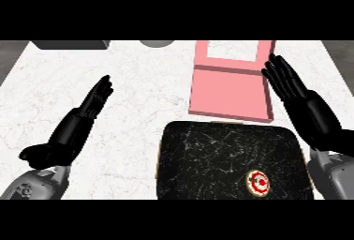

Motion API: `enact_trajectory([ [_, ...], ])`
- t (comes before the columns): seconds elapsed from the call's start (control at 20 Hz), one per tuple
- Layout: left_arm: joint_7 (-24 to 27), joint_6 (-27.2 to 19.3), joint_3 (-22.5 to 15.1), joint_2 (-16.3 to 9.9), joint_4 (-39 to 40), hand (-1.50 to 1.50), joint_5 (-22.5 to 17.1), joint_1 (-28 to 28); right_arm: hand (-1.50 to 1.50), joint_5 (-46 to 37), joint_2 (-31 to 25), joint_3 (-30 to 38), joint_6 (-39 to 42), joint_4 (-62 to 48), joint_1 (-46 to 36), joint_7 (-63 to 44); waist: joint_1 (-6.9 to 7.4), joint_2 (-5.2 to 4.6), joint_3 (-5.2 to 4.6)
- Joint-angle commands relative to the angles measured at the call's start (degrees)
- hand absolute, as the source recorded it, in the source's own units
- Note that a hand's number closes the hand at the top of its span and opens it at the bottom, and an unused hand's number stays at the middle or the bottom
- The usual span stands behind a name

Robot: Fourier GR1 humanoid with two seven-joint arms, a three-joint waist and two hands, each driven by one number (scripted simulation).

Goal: Pick the cupcake from the tray and place it in the cardboard box

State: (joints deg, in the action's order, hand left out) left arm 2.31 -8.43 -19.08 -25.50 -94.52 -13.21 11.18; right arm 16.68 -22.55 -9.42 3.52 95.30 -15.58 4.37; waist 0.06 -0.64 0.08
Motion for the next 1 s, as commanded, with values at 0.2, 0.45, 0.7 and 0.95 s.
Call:
enact_trajectory([
  [0.2, -1.53, -0.69, 1.23, -1.86, 3.37, 0.0, 2.0, -1.34, -1.5, -11.89, 6.77, 0.59, -24.66, -2.5, 17.0, -9.96, -4.84, 0.95, -0.33],
  [0.45, -2.91, -1.01, 0.28, -1.01, 3.14, 0.0, 1.41, -2.91, -1.5, -30.87, -5.51, 0.72, -30.59, -7.61, 24.5, -9.2, -7.41, 0.84, -1.17],
  [0.7, -3.84, -0.41, -0.59, -1.06, 2.7, 0.0, 1.48, -3.41, -1.5, -49.41, -7.79, -5.75, -39.56, -3.73, 31.85, -14.26, -5.35, 1.6, -1.02],
  [0.95, -4.75, -0.76, -0.51, -0.4, 4.03, 0.0, 1.77, -2.12, -1.5, -62.77, -9.59, -8.49, -39.29, 6.18, 38.3, -25.89, -5.89, 1.39, -1.14],
])
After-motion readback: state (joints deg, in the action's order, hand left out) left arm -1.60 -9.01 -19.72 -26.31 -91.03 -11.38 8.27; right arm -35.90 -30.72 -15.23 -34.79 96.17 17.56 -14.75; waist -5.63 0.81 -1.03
